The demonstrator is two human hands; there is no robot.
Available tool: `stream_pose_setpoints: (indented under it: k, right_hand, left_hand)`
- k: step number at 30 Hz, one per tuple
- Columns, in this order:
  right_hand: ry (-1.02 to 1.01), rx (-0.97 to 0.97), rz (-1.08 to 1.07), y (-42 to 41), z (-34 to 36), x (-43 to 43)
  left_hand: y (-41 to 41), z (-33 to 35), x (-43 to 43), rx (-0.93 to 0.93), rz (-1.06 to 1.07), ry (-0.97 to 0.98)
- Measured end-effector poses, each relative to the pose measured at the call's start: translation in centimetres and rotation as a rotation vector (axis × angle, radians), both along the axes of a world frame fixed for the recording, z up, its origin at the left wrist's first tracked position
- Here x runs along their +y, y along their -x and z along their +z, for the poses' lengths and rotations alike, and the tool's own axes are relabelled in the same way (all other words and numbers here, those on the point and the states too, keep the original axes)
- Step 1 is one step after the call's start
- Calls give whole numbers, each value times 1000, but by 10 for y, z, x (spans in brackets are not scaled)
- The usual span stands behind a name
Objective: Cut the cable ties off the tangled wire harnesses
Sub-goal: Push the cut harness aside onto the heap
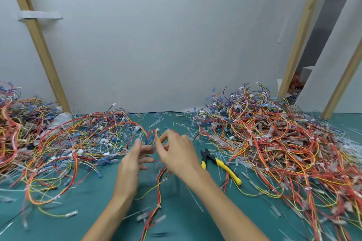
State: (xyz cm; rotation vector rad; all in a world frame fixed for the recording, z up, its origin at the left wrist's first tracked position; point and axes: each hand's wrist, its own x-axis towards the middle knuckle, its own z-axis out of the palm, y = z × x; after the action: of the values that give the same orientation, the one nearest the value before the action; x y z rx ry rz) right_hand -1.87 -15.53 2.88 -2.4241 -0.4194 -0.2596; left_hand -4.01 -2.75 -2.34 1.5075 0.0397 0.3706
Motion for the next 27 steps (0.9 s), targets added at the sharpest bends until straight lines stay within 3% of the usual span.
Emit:
stream_pose_setpoints:
  k: [3,5,7,9,12,14,16,19,23,27]
  right_hand:
    - [65,115,244,12,6,-4]
    - [143,349,485,14,13,-12]
    - [144,636,677,7,20,-28]
    - [2,736,726,-7,27,-48]
    - [-264,455,355,-38,29,-75]
    - [-58,141,53,-60,19,-89]
    - [175,85,67,-75,-1,-91]
    - [305,164,124,-85,-29,-81]
    - [56,93,95,-88,-38,-78]
    - [-36,78,70,-85,-37,-80]
  left_hand:
    - [-5,0,2,205,-197,223]
    - [-4,-3,3,265,-257,332]
    - [-4,-8,4,280,-204,311]
    - [-3,-11,2,259,-126,287]
    - [0,-9,-1,203,-58,164]
    - [1,-9,-2,172,-46,69]
    - [2,-7,-2,144,-44,24]
    - [2,-8,-4,118,-41,-3]
    - [-1,-12,-4,187,-72,45]
    - [-7,-23,-5,240,-76,-134]
